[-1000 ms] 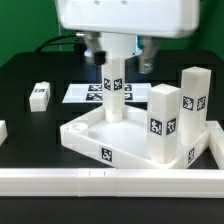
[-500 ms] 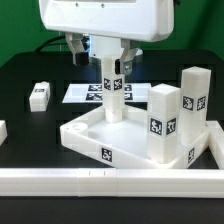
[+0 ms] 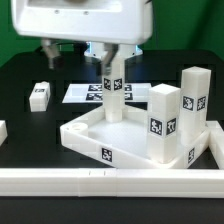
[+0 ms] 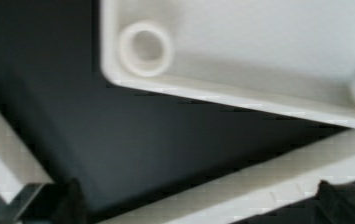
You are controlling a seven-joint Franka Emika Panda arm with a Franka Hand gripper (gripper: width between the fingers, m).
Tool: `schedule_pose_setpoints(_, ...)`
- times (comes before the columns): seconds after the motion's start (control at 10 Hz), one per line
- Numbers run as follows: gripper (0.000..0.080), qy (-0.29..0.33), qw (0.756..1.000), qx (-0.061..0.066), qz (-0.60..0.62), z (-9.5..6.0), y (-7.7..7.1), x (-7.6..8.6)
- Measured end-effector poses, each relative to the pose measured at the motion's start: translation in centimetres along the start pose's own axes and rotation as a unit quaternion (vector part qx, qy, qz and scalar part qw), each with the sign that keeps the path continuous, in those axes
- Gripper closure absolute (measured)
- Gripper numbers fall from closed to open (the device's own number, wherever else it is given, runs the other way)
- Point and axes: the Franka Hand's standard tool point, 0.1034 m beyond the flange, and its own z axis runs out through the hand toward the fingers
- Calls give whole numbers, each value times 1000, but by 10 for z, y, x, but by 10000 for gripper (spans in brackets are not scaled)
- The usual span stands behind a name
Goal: Assemble desk
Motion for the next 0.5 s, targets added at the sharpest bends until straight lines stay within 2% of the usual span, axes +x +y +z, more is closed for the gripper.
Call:
schedule_pose_setpoints(0.1, 151, 0, 1000, -7, -17, 8, 20, 1)
schedule_pose_setpoints(0.2, 151, -5, 1000, -11, -15, 14, 29, -1)
schedule_pose_setpoints(0.5, 151, -16, 1000, -11, -16, 14, 25, -2)
